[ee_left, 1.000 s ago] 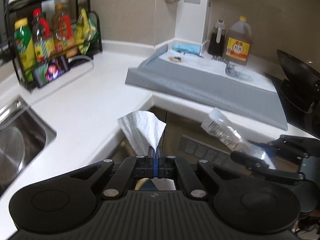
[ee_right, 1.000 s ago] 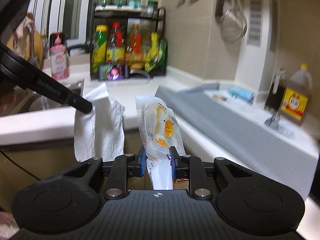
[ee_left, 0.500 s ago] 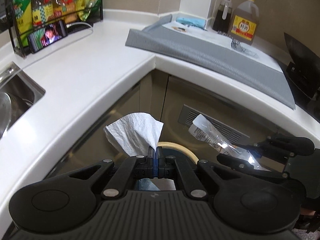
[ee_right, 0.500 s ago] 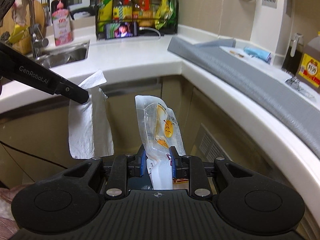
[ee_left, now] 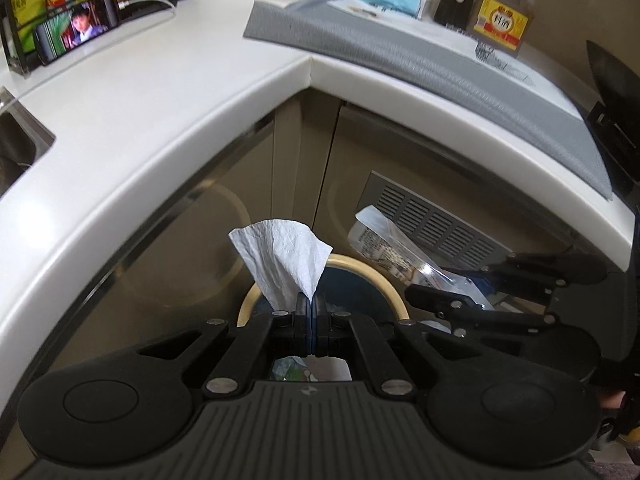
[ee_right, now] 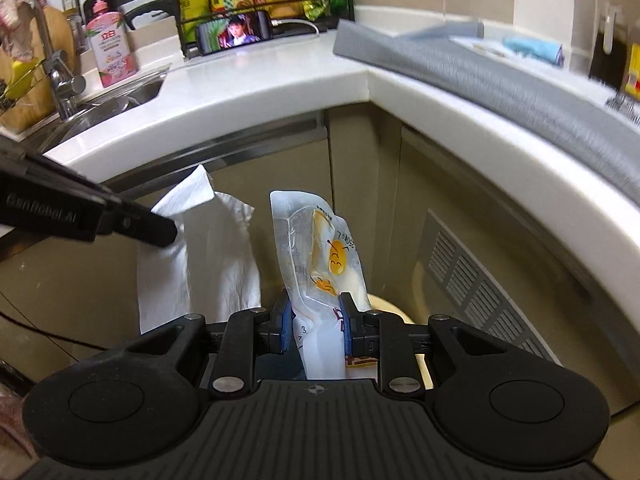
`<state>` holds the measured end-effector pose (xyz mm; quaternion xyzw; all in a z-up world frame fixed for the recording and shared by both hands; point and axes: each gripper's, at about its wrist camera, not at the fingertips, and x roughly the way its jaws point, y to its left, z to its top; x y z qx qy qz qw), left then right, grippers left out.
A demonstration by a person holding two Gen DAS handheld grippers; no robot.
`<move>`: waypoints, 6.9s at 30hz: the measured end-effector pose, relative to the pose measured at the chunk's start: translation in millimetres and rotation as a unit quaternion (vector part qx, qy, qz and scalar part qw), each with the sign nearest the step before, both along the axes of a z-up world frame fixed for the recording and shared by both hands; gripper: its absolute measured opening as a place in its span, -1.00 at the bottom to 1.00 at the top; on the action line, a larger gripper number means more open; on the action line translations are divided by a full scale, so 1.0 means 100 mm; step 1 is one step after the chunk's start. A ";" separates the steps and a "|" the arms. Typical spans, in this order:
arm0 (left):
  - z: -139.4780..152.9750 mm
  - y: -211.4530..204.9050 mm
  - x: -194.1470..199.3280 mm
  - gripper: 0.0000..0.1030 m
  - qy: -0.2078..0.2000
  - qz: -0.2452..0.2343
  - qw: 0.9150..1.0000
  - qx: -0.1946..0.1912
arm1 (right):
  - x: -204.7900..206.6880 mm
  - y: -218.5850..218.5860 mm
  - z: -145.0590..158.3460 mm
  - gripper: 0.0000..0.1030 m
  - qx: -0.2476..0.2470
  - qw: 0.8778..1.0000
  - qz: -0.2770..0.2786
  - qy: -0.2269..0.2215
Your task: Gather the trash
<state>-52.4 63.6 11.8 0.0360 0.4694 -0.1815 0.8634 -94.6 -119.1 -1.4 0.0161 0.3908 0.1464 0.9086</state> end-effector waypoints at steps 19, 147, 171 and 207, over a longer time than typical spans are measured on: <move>-0.91 -0.35 0.50 -1.00 0.100 -0.037 0.994 0.033 | 0.53 -0.33 -0.81 -0.51 0.093 0.977 -0.076 0.177; -0.78 0.05 -0.16 0.99 0.069 0.044 0.993 0.087 | -0.24 0.02 -0.25 0.64 -0.010 0.994 -0.051 0.094; 0.84 -0.16 0.38 0.99 -0.096 0.029 0.995 0.005 | 0.37 -1.26 1.40 0.77 0.029 0.966 -0.184 -0.178; 0.53 -3.45 5.24 0.99 0.095 0.125 0.975 -0.156 | 4.06 -3.55 0.59 0.82 0.010 0.900 -0.436 0.002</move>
